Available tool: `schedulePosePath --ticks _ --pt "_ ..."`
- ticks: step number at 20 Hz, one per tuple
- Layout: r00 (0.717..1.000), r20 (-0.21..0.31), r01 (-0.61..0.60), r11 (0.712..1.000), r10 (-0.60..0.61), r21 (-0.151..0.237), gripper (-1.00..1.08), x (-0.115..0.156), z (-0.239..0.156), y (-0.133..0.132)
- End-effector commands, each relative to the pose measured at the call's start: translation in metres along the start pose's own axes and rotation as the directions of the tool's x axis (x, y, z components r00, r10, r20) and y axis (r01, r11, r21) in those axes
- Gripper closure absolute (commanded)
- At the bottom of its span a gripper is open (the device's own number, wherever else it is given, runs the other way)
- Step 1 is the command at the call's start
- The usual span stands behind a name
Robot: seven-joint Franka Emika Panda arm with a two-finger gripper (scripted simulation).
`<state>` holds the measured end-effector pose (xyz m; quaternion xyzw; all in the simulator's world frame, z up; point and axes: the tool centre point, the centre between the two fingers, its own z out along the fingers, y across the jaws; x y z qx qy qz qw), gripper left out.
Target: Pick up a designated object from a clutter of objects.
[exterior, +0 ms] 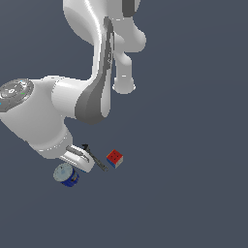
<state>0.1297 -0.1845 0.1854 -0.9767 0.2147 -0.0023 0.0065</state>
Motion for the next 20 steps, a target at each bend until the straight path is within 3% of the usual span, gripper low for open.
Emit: schedulePosePath --ticks 1,10,20 --pt "0.999 0.0 -0.037 0.999 0.037 -0.003 -0.92 0.011 0.017 0.013" --pt "0.993 0.0 -0.115 0.993 0.115 -0.012 -0.92 0.031 0.055 0.043" --pt "0.992 0.001 -0.124 0.992 0.124 -0.014 -0.92 0.033 0.067 0.047"
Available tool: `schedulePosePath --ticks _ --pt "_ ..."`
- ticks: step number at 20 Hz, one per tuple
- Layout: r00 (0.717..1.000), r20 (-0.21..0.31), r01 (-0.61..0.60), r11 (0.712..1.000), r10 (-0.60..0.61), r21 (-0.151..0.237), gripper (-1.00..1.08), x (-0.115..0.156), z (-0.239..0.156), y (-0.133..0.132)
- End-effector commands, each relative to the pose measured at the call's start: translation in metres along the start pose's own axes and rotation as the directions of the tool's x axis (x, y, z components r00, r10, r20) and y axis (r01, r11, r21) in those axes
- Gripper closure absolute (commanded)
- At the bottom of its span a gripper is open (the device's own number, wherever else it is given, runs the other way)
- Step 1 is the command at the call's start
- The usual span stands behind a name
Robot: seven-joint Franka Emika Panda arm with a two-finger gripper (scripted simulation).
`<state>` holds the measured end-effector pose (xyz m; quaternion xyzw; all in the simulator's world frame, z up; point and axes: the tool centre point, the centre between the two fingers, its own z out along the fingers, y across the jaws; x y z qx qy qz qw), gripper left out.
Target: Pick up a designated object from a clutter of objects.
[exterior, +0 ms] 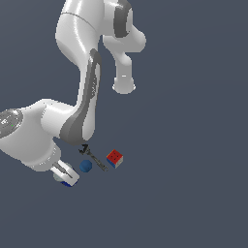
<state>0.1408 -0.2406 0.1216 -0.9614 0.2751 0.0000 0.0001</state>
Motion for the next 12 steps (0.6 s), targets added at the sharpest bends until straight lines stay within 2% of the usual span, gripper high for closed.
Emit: schedulePosePath --ticks 1,7,12 --pt "1.0 0.001 -0.001 1.0 0.001 0.0 -0.92 0.0 0.008 0.0" --pt "1.0 0.0 -0.002 1.0 0.002 0.0 -0.92 -0.001 0.041 0.001" --pt "1.0 0.0 -0.002 1.0 0.002 0.0 -0.92 0.0 0.049 0.001"
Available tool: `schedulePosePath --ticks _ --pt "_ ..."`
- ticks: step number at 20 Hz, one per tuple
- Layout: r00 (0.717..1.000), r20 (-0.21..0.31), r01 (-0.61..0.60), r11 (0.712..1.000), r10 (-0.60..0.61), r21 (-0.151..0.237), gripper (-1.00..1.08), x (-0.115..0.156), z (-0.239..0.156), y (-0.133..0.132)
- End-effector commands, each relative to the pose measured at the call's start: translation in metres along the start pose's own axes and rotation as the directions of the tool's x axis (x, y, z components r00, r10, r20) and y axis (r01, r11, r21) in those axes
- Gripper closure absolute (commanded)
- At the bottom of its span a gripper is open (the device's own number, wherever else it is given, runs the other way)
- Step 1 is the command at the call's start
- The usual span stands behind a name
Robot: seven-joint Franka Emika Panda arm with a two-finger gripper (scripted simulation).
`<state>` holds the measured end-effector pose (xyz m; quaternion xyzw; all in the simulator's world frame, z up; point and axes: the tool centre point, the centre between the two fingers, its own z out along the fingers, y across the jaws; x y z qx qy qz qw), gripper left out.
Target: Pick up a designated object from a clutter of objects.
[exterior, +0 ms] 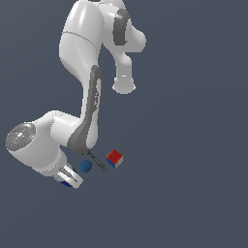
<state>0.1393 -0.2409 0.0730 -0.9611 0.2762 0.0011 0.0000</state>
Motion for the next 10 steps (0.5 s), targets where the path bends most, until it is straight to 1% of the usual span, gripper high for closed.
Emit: schedulePosePath --ticks 1,3,4,10 --pt "1.0 -0.002 0.0 1.0 0.0 0.001 -0.92 0.0014 0.0 -0.0003" --pt "1.0 -0.002 0.0 1.0 0.0 0.001 -0.92 0.0018 -0.0012 -0.0003" --pt "1.0 -0.002 0.0 1.0 0.0 0.001 1.08 0.0018 -0.0012 -0.0003" --pt "1.0 -0.002 0.0 1.0 0.0 0.001 1.08 0.0018 -0.0012 -0.0003"
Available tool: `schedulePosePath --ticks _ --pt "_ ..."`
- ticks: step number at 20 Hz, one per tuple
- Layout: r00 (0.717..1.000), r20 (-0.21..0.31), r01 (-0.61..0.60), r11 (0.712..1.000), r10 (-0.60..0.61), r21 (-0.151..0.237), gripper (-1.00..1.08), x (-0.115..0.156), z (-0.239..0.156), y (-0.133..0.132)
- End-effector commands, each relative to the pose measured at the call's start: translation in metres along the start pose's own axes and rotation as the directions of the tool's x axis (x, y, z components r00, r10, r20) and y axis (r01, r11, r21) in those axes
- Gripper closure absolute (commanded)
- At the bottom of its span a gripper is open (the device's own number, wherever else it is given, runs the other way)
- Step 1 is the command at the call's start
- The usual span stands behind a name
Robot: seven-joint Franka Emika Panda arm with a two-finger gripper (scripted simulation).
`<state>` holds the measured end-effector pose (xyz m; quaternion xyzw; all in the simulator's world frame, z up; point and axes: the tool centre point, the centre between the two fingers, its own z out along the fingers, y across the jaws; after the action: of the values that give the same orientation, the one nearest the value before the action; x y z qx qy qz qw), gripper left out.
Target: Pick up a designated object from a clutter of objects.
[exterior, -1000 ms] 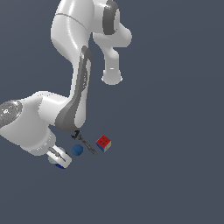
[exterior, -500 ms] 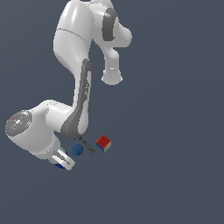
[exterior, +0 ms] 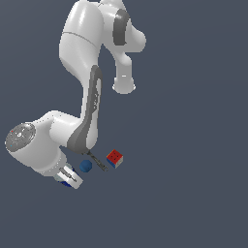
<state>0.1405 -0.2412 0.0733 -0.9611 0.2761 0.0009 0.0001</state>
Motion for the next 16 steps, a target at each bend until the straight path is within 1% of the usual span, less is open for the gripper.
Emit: schedulePosePath --ticks 1,9,16 --pt "1.0 -0.002 0.0 1.0 0.0 0.0 1.08 0.001 -0.001 0.0" --pt "1.0 0.0 0.0 1.0 0.0 0.0 1.08 -0.003 -0.004 -0.003" --pt "1.0 0.0 0.0 1.0 0.0 0.0 1.08 -0.018 -0.025 -0.015"
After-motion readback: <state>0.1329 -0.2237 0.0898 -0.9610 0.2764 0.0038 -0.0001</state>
